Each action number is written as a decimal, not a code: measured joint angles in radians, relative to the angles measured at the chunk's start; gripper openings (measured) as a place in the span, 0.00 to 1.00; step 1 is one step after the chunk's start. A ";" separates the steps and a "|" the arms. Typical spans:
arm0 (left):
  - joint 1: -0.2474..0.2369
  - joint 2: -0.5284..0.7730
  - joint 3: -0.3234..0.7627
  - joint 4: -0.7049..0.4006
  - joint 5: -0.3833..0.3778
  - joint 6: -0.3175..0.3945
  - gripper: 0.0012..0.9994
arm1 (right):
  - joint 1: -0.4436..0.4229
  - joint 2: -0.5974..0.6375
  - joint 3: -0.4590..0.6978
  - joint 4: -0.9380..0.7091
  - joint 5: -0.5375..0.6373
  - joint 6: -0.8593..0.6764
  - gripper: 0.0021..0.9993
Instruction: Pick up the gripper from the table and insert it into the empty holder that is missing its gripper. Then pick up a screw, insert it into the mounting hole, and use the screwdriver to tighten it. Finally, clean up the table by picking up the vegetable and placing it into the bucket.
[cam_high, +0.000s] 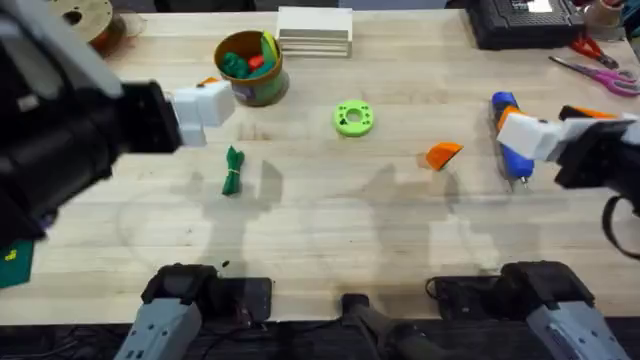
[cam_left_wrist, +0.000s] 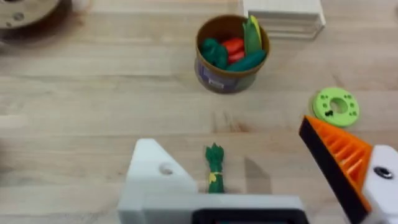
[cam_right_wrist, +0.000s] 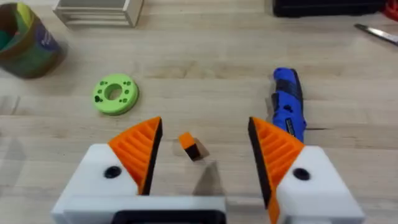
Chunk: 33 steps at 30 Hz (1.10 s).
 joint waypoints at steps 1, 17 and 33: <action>0.000 0.031 0.027 -0.020 0.004 0.000 0.99 | 0.000 0.016 0.016 -0.005 0.000 0.000 0.81; 0.000 0.310 0.062 -0.194 0.029 -0.035 0.81 | 0.000 0.036 0.030 -0.018 0.000 0.000 0.81; -0.139 0.381 -0.008 0.046 0.221 -0.072 0.98 | 0.000 0.036 0.030 -0.018 0.000 0.000 0.81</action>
